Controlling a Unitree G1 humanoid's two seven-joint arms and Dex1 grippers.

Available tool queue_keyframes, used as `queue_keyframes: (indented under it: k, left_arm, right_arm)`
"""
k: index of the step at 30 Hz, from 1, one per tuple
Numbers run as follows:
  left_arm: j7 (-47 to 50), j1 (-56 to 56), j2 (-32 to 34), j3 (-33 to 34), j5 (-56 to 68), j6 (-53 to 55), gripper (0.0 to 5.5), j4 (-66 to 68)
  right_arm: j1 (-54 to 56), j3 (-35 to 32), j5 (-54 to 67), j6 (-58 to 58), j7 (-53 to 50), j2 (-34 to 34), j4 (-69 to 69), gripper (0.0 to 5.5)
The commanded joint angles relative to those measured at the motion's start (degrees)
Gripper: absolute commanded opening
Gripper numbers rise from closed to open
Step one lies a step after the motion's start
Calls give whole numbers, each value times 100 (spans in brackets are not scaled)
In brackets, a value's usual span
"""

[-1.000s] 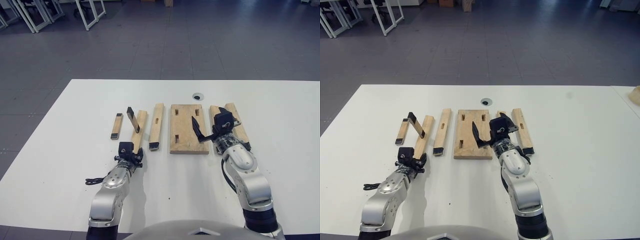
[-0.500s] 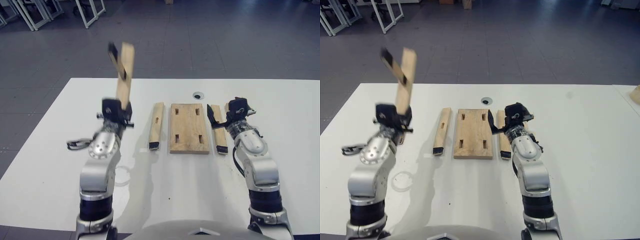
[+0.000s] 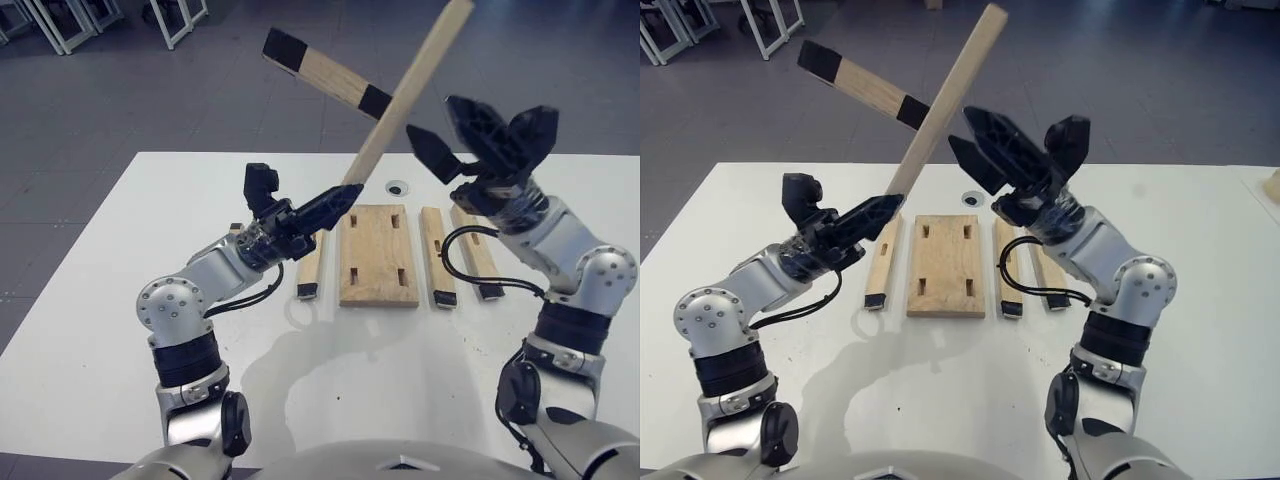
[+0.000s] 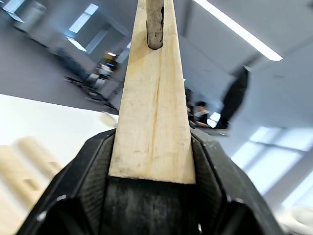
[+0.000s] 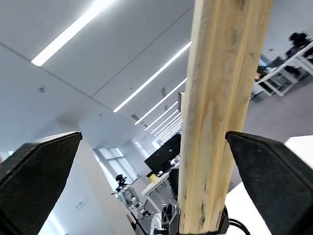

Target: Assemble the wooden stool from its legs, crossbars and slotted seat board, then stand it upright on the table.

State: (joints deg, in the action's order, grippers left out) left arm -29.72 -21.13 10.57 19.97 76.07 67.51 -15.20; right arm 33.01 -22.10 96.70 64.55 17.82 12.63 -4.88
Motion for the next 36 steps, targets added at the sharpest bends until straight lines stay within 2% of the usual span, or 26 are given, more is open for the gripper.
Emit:
queue_keyframes:
  k: [1, 7, 10, 21, 23, 27, 28, 30, 36]
  left_arm:
    - [-27, -21, 238, -232, 328, 78, 205, -15]
    - [138, 83, 193, -629, 483, -131, 205, -128]
    - [112, 185, 299, -790, 479, -150, 205, -145]
    - [-331, 281, 988, -886, 321, -237, 205, 90]
    - [-397, 305, 1034, -940, 268, -257, 205, 77]
    - [-375, 385, 1000, -1059, 202, -360, 205, -8]
    - [-403, 409, 1006, -1076, 263, -356, 243, -23]
    - [-381, 432, 1032, -947, 501, -376, 273, -17]
    - [-218, -101, 1537, -23, 967, -713, 379, 747]
  right_arm:
    - [23, 288, 519, -58, -342, 184, 7, 550]
    - [-133, 763, 784, -259, -557, 264, -155, 550]
    - [-185, 973, 968, -180, -488, 434, -220, 506]
    - [-38, 1267, 1074, -51, 87, 1093, -102, 279]
    - [-28, 1300, 1026, -66, 155, 1131, -76, 253]
    - [-98, 1347, 801, -178, 189, 1096, -42, 243]
    - [-126, 1356, 726, -204, 195, 1093, -40, 240]
    - [-192, 1354, 511, -234, 255, 1124, 4, 230]
    - [-295, 1117, -2, -248, 579, 1431, 240, 202]
